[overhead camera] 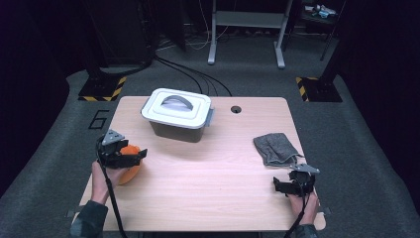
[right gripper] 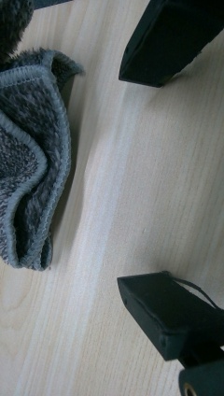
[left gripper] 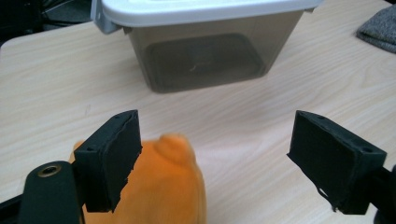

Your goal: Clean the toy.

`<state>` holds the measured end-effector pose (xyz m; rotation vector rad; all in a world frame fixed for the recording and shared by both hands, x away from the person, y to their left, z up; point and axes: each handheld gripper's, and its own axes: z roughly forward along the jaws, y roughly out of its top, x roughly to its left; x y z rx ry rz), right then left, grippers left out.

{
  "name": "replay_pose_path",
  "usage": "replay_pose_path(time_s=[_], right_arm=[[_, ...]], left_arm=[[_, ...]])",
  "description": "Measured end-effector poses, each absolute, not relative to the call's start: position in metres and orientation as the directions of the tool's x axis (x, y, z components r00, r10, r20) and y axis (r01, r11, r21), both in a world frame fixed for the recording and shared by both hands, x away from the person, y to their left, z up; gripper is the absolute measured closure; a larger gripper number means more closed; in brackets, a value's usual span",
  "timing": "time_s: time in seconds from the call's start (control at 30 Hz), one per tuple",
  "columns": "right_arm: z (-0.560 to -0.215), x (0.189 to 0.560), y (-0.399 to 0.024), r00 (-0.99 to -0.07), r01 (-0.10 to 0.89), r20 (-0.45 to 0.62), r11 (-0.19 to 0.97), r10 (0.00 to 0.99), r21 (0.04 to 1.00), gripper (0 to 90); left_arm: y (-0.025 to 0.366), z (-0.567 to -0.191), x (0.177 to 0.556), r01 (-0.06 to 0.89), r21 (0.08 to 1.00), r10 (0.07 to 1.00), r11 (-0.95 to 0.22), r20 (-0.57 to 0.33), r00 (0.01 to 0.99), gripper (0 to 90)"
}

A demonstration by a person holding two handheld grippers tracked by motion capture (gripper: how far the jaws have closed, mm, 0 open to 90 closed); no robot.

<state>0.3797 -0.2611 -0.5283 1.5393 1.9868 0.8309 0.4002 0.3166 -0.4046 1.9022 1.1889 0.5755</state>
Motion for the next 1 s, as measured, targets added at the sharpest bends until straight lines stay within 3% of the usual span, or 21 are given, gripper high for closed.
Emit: replay_pose_path(time_s=[1.0], right_arm=[[-0.528, 0.38, -0.261, -0.253, 0.67, -0.007, 0.18, 0.968, 0.72, 2.8]], left_arm=[[0.291, -0.374, 0.513, 0.529, 0.819, 0.912, -0.222, -0.018, 0.411, 10.6]])
